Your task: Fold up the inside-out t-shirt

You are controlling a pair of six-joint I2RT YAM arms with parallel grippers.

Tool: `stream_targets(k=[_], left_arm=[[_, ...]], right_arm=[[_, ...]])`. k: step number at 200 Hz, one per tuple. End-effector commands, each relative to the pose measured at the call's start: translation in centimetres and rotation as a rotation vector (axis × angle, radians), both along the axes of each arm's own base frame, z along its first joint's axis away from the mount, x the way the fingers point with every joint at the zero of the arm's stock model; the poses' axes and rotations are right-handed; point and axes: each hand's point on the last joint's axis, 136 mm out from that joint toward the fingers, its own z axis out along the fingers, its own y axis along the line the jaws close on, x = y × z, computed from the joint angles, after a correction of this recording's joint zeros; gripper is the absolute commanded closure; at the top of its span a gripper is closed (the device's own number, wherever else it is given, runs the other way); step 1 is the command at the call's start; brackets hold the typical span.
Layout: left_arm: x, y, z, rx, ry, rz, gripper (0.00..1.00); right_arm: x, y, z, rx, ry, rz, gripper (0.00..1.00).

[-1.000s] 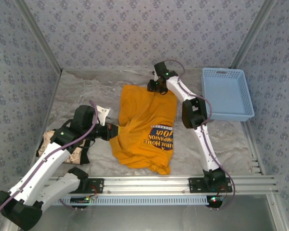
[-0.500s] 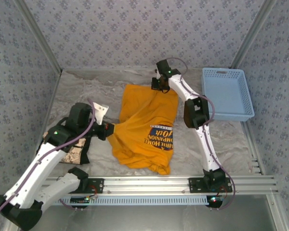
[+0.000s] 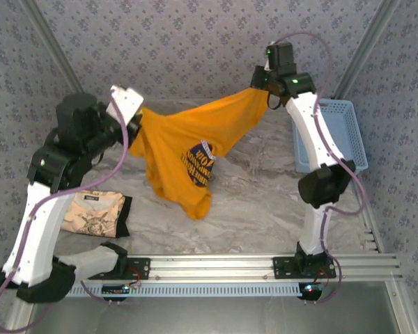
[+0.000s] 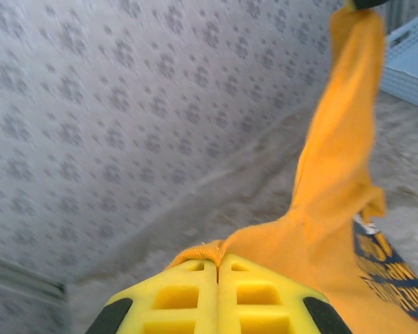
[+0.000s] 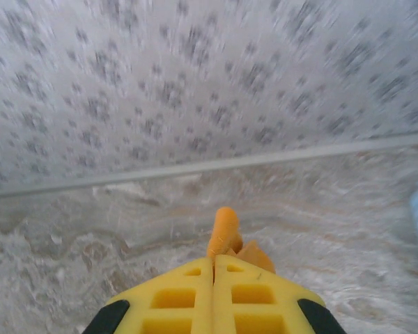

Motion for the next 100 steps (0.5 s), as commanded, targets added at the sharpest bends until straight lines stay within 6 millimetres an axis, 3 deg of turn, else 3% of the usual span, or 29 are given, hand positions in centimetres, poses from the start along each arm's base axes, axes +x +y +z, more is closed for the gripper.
stream_targets(k=[1,5,18,34,36,46,53,60,75,89,100], left_arm=[[-1.3,-0.9,3.7,0.092,-0.153,-0.131,1.0],[-1.7,-1.6,3.4,0.096,-0.149,-0.18,1.0],[-3.1,-3.4,1.5,0.107,-0.114,-0.32,1.0],[-4.0,-4.6,-2.8,0.092,-0.031,-0.4,1.0],[-4.1,-4.7,-3.2,0.088,-0.021,-0.405,1.0],[-4.8,-5.1,-7.2,0.088,0.066,-0.43,1.0],[-5.4,-5.5,-10.0,0.09,0.123,-0.444,1.0],[-6.4,-5.9,-12.9,0.101,0.178,-0.468,1.0],[-8.8,-6.9,-19.5,0.142,0.292,-0.528,1.0],[-11.3,-7.8,-24.9,0.189,0.399,-0.58,1.0],[-12.9,-7.9,-28.1,0.255,0.476,-0.592,1.0]], right_arm=[[-3.3,-3.1,1.5,-0.061,-0.012,-0.103,0.95],[-4.0,-3.4,2.0,-0.063,-0.023,-0.113,0.95],[-6.3,-4.4,0.3,-0.058,-0.005,-0.137,0.92],[-9.4,-4.9,-3.0,-0.008,0.013,-0.167,0.89],[-9.9,-5.0,-4.7,-0.011,0.047,-0.173,0.89],[-11.8,-5.0,-7.5,0.018,0.066,-0.188,0.89],[-13.4,-5.3,-11.1,0.014,0.129,-0.205,0.87],[-15.1,-5.3,-15.0,0.002,0.2,-0.2,0.8],[-18.5,-5.8,-21.0,-0.007,0.333,-0.215,0.65],[-21.7,-6.1,-25.5,-0.009,0.465,-0.202,0.56],[-23.9,-6.9,-27.9,-0.03,0.556,-0.208,0.51]])
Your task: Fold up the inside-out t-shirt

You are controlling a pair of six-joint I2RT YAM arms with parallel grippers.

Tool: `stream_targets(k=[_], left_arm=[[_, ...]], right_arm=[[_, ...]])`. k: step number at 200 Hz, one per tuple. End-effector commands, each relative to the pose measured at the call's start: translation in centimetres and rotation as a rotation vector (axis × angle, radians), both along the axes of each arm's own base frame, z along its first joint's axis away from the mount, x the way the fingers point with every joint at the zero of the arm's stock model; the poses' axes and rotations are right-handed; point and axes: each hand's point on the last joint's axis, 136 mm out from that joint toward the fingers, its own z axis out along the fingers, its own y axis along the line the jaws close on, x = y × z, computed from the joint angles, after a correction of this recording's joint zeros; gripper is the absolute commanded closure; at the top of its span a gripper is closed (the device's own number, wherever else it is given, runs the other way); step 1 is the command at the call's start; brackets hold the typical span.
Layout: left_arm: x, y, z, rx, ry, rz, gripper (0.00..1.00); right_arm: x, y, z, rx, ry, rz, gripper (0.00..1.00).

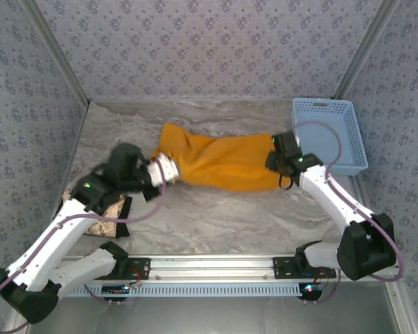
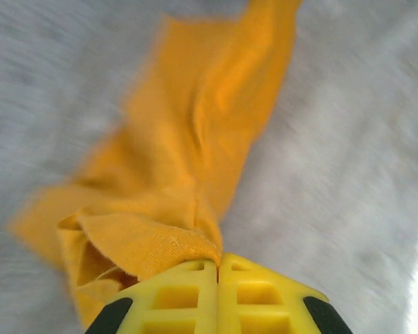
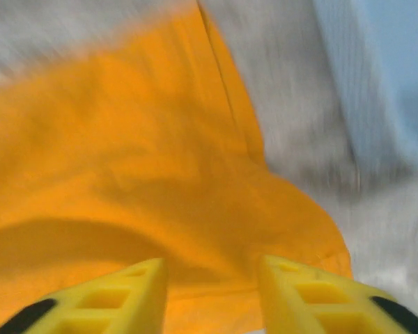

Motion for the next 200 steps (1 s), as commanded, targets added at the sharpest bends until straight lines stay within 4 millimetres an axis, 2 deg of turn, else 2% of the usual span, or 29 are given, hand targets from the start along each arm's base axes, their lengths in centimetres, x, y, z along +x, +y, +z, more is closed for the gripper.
stream_targets(k=[1,19,39,64,74,98,112,122,145,172,200], left_arm=[[-3.3,-1.1,-4.9,0.07,0.094,-0.069,1.0],[-5.1,-0.5,-8.0,0.212,0.159,-0.089,1.0],[-6.5,0.1,-9.1,0.298,0.224,-0.107,1.0],[-6.6,0.8,-8.5,0.313,0.193,-0.102,1.0],[-6.4,0.9,-7.9,0.292,0.16,-0.099,1.0],[-6.3,0.6,-6.6,0.22,0.099,-0.109,1.0],[-6.3,0.9,-6.1,0.207,0.081,-0.104,1.0],[-6.2,1.2,-5.9,0.203,0.07,-0.092,1.0],[-6.3,1.6,-5.6,0.198,0.055,-0.087,1.0],[-6.2,2.0,-5.9,0.211,0.061,-0.073,1.0],[-6.3,2.0,-6.2,0.219,0.061,-0.079,1.0]], right_arm=[[-3.5,-0.8,-3.7,0.033,0.122,-0.051,0.5],[-5.8,-1.4,-5.3,0.058,0.22,-0.039,0.47],[-6.6,-1.9,-5.2,0.117,0.269,-0.029,0.43],[-6.5,-3.1,-6.0,0.17,0.292,-0.042,0.39],[-5.7,-3.7,-6.4,0.197,0.272,-0.042,0.39],[-4.0,-3.2,-6.8,0.332,0.222,-0.01,0.45],[-3.3,-3.6,-7.3,0.333,0.216,-0.018,0.52],[-3.2,-3.7,-8.0,0.331,0.232,-0.017,0.54],[-3.2,-3.6,-9.6,0.359,0.275,-0.014,0.53],[-3.6,-3.6,-10.4,0.372,0.316,-0.027,0.53],[-3.7,-3.7,-9.9,0.381,0.304,-0.017,0.79]])
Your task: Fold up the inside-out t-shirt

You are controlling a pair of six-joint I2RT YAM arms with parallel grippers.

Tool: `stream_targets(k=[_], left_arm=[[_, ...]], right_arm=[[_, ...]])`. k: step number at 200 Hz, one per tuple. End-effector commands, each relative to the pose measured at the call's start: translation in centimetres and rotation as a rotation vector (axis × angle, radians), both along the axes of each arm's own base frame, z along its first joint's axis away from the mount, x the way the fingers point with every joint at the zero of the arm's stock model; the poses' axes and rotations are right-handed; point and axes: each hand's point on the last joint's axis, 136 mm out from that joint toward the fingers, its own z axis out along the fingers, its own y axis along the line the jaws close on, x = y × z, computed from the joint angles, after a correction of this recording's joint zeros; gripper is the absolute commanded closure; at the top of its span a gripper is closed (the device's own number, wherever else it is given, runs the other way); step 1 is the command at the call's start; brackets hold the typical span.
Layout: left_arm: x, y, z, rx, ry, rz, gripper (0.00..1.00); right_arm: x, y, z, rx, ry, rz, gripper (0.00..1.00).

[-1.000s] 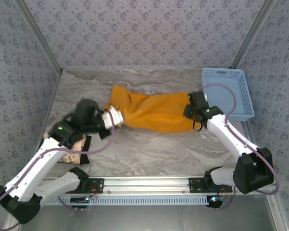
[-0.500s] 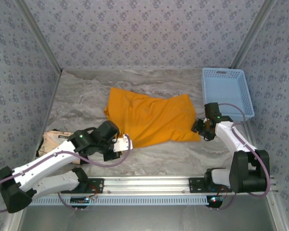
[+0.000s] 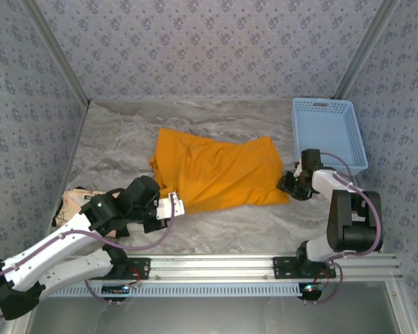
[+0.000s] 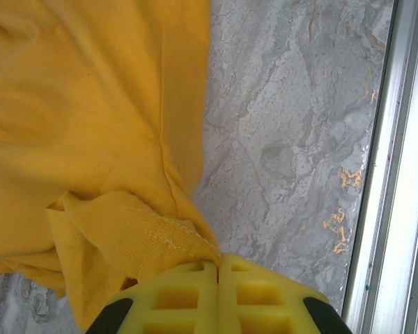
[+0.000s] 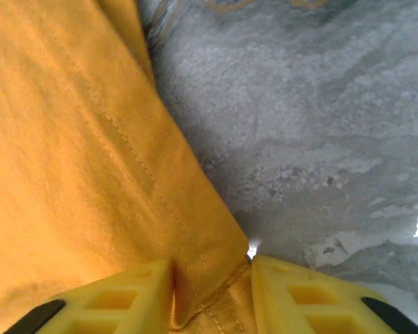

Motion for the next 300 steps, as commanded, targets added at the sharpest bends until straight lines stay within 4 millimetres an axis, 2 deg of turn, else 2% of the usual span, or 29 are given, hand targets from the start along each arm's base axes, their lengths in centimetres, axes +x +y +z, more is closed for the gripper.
stream_targets(k=[1,19,37,59,83,101,113,131,141,150,178,193,264,267,277,280,288,300], left_arm=[[-0.1,0.5,-0.1,0.019,-0.005,-0.004,1.0],[0.0,0.7,0.0,0.032,-0.001,0.003,1.0],[0.0,0.8,-0.1,0.042,-0.008,-0.003,1.0],[0.2,1.0,-0.3,0.058,-0.013,0.004,1.0],[0.2,1.1,-0.8,0.074,-0.002,0.005,1.0],[0.2,1.1,-1.1,0.085,0.007,0.007,1.0],[0.2,1.2,-1.2,0.089,0.015,0.012,1.0],[0.1,1.1,-1.3,0.08,0.018,0.007,1.0],[0.1,1.1,-1.2,0.079,0.016,0.008,1.0],[0.0,1.2,-1.2,0.079,0.018,0.011,1.0],[0.0,1.1,-1.2,0.07,0.017,0.013,1.0],[-0.1,1.2,-1.2,0.073,0.02,0.015,1.0],[-0.2,1.5,-0.8,0.064,0.016,0.024,1.0],[-0.2,1.4,-0.9,0.064,0.016,0.022,1.0],[-0.2,1.4,-1.0,0.063,0.016,0.017,1.0],[-0.2,1.4,-1.1,0.064,0.016,0.015,1.0],[-0.2,1.4,-1.2,0.069,0.019,0.017,1.0],[-0.1,1.4,-1.2,0.071,0.021,0.023,1.0]], right_arm=[[-0.7,0.2,-0.1,0.019,0.013,0.02,0.8],[-0.8,-0.3,0.9,-0.016,-0.005,0.018,0.84],[-0.8,-1.1,2.0,-0.065,-0.034,0.018,0.84],[-0.8,-1.7,2.6,-0.097,-0.041,0.006,0.73],[-0.8,-1.6,2.4,-0.086,-0.031,0.012,0.83],[-0.8,-1.7,2.0,-0.09,-0.018,0.012,0.83],[-0.9,-1.5,1.6,-0.078,-0.002,0.013,0.78],[-1.0,-1.5,1.1,-0.075,0.02,0.019,0.62],[-1.0,-1.6,0.8,-0.08,0.03,0.016,0.61],[-1.0,-1.5,0.6,-0.071,0.034,0.017,0.63],[-0.9,-1.4,0.4,-0.063,0.044,0.016,0.92],[-0.8,-1.6,0.8,-0.074,0.024,0.011,1.0],[-1.0,-2.1,3.0,-0.114,-0.021,-0.006,1.0],[-1.1,-2.2,2.9,-0.118,-0.015,-0.003,0.93],[-1.2,-2.6,2.5,-0.139,0.007,-0.007,0.59],[-1.2,-2.6,2.4,-0.136,0.011,-0.007,0.52],[-1.3,-2.4,1.9,-0.116,0.021,-0.001,0.49],[-1.3,-1.9,1.2,-0.078,0.038,0.004,0.51]])
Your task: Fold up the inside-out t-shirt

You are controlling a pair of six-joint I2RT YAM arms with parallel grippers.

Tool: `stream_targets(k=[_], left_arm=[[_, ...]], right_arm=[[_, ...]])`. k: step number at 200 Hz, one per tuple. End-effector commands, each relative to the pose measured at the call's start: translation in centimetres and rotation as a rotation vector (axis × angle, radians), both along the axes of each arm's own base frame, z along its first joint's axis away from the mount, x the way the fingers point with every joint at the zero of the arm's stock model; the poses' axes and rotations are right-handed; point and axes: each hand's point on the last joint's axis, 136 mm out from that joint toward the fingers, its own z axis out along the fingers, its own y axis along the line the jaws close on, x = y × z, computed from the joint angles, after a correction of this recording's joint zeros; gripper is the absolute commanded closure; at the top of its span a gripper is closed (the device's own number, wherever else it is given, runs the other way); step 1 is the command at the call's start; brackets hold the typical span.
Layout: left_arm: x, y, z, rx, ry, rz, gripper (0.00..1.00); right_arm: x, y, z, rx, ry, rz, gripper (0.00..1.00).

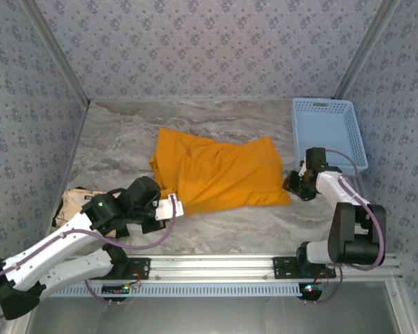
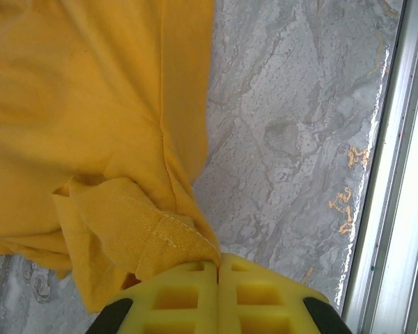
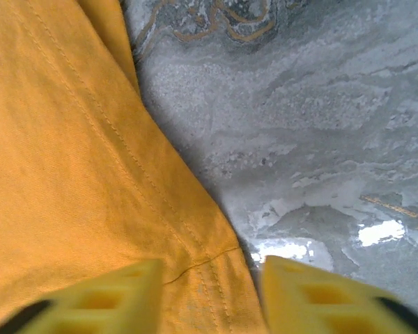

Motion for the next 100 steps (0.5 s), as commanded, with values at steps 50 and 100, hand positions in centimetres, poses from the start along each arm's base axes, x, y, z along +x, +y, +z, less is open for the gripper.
stream_targets(k=[50,100], left_arm=[[-0.2,0.4,-0.4,0.011,0.019,0.01,1.0],[-0.2,0.5,-0.6,0.017,0.021,0.015,1.0]], right_arm=[[-0.9,1.3,-2.3,0.093,0.097,0.02,0.74],[-0.1,1.1,-0.5,0.081,0.022,0.015,1.0]])
